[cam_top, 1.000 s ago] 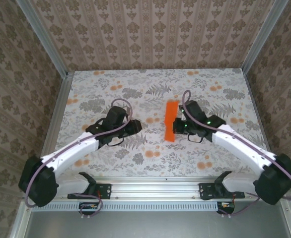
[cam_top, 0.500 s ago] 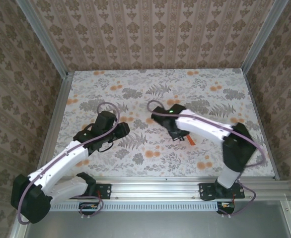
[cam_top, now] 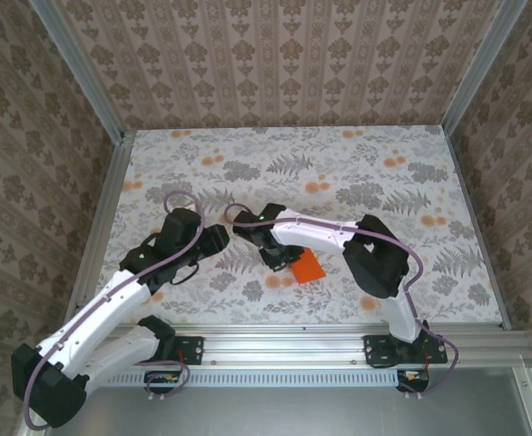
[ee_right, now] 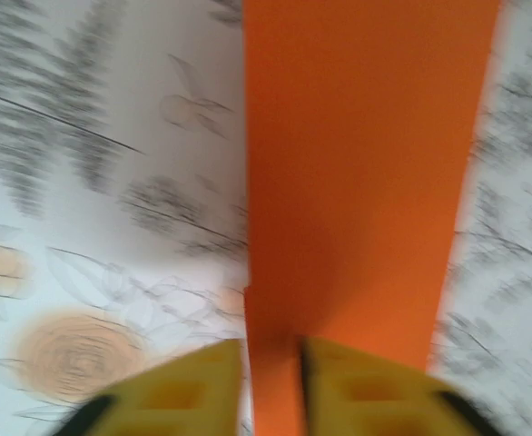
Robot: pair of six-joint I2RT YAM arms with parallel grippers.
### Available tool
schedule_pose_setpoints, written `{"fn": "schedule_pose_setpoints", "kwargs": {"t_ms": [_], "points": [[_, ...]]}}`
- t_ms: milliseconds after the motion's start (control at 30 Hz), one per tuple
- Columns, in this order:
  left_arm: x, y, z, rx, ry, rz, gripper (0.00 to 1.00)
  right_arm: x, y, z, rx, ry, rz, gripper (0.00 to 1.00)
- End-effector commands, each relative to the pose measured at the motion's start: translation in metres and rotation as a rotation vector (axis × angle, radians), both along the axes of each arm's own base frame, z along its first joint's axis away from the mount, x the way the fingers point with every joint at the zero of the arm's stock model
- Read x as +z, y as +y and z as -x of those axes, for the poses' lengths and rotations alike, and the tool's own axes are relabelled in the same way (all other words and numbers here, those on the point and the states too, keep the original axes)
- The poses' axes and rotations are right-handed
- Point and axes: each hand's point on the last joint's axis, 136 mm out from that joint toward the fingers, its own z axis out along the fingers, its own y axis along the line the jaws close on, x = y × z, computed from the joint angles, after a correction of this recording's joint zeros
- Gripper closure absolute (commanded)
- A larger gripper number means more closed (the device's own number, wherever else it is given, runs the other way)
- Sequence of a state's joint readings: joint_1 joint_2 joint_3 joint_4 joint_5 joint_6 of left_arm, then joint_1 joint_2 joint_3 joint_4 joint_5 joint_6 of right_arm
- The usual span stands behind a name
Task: Fold a paper plane with a square sheet of paper (pick it up from the middle)
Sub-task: Turn over the paper at the center of the table, then third fold the triangle at the center of the table.
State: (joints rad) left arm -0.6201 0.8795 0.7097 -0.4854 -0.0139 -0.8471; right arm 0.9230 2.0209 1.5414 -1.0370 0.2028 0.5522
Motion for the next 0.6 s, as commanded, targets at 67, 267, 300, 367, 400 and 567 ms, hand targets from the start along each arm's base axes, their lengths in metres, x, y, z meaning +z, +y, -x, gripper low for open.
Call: {"fn": "schedule_pose_setpoints", "kwargs": {"t_ms": [67,267,300,367,400,567], "points": [[-0.013,-0.021,-0.001,-0.082,0.045,0.041,0.43,0.057,-0.006,-0.002,-0.091,-0.049,-0.445,0.46],[-0.032,-0.069,-0.001,-0.236,0.141,0.028,0.45,0.050,-0.063,-0.013,-0.232,-0.078,-0.596,0.43],[-0.036,-0.077,-0.001,-0.261,0.157,0.018,0.45,0.047,-0.069,-0.015,-0.249,-0.068,-0.623,0.43],[-0.046,-0.096,0.001,-0.307,0.199,0.012,0.45,0.041,-0.078,-0.020,-0.276,-0.058,-0.678,0.44],[-0.052,-0.103,0.001,-0.319,0.222,0.007,0.46,0.037,-0.081,-0.022,-0.291,-0.049,-0.691,0.44],[-0.082,-0.138,0.000,-0.363,0.312,-0.007,0.48,0.017,-0.086,-0.025,-0.317,-0.010,-0.745,0.46]]}}
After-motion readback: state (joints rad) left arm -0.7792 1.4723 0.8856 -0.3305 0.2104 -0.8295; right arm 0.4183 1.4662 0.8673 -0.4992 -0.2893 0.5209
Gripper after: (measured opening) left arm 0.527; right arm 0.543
